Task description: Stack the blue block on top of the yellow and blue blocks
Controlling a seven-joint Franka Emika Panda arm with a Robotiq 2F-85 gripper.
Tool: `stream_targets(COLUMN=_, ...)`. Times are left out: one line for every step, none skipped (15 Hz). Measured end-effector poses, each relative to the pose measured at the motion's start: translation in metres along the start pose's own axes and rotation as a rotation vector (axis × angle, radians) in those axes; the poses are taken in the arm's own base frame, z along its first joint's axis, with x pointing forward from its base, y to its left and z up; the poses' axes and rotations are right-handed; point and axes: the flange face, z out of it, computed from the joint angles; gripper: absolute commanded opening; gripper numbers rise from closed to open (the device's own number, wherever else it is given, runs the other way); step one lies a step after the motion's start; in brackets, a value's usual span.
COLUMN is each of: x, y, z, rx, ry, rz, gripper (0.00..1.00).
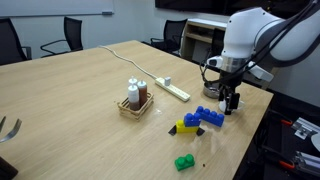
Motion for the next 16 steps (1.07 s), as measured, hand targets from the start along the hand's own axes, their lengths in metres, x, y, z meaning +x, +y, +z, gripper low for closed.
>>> stream_targets(x=0.001, y=0.002, z=0.01, rx=-0.015, ry=-0.005, rz=-0.001, gripper=1.0)
stream_targets(x=0.003, y=0.003, z=0.019, rx=-0.033, ry=-0.009, rz=-0.001, gripper=1.0)
stream_targets(x=0.005, y=0.005, z=0.026, rx=-0.05, ry=-0.012, rz=-0.001, gripper=1.0)
stream_targets(x=0.008, y=0.006, z=0.031, rx=-0.064, ry=-0.011, rz=0.002, gripper=1.0)
stream_targets(x=0.011, y=0.008, z=0.036, rx=-0.075, ry=-0.01, rz=0.005, gripper=1.0)
stream_targets(x=0.015, y=0.009, z=0.039, rx=-0.087, ry=-0.004, rz=0.005, gripper=1.0)
stream_targets(x=0.02, y=0.01, z=0.042, rx=-0.095, ry=0.001, rz=0.007, gripper=1.0)
stream_targets(x=0.024, y=0.011, z=0.045, rx=-0.098, ry=0.004, rz=0.01, gripper=1.0)
stream_targets(x=0.028, y=0.012, z=0.047, rx=-0.1, ry=0.005, rz=0.014, gripper=1.0)
stream_targets(x=0.03, y=0.014, z=0.05, rx=-0.1, ry=0.004, rz=0.019, gripper=1.0)
stream_targets(x=0.033, y=0.015, z=0.053, rx=-0.101, ry=0.001, rz=0.026, gripper=1.0)
stream_targets(x=0.035, y=0.017, z=0.057, rx=-0.106, ry=-0.002, rz=0.036, gripper=1.0)
stream_targets(x=0.036, y=0.02, z=0.06, rx=-0.113, ry=-0.002, rz=0.05, gripper=1.0)
stream_targets(x=0.036, y=0.023, z=0.063, rx=-0.119, ry=-0.001, rz=0.066, gripper=1.0)
stream_targets(x=0.036, y=0.025, z=0.066, rx=-0.122, ry=0.0, rz=0.088, gripper=1.0)
stream_targets(x=0.036, y=0.028, z=0.068, rx=-0.122, ry=0.001, rz=0.108, gripper=1.0)
